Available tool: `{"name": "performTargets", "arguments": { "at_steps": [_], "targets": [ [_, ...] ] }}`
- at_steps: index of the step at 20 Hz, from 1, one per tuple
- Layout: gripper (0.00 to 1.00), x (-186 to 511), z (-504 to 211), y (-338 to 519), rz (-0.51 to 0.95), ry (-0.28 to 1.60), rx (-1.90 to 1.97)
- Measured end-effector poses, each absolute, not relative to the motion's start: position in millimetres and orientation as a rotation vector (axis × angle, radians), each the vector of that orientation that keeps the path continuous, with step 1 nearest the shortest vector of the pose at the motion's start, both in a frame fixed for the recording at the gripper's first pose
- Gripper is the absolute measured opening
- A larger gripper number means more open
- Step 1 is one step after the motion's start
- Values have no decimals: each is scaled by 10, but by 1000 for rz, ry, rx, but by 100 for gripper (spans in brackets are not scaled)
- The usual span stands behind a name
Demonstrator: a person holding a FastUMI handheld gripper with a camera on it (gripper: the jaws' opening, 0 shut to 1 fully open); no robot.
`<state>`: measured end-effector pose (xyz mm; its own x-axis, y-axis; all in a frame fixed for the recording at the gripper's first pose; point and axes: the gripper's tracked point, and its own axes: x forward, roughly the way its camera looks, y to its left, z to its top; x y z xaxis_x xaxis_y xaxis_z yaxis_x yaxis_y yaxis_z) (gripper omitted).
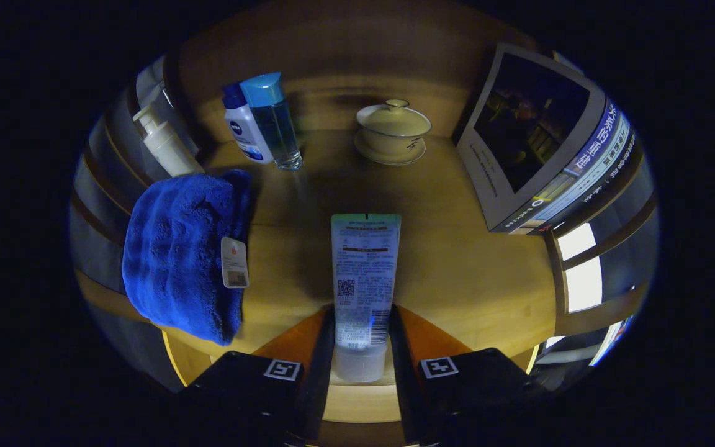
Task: Pull open the drawer, take out the items inside it, and place them on the countertop above the cabinet.
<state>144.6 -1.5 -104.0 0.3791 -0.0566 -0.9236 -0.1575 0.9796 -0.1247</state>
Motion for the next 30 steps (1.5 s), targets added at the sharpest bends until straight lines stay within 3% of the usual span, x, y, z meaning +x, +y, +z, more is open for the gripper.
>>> {"name": "performTargets", "arguments": {
  "at_steps": [4, 9, 20, 30],
  "targets": [
    [73, 1448, -894, -79, 75, 1124, -215],
    [100, 1383, -666, -122, 103, 966, -176],
    [100, 645, -95, -610, 26, 541, -71],
    [99, -357, 17, -825, 25, 337, -45]
  ]
}}
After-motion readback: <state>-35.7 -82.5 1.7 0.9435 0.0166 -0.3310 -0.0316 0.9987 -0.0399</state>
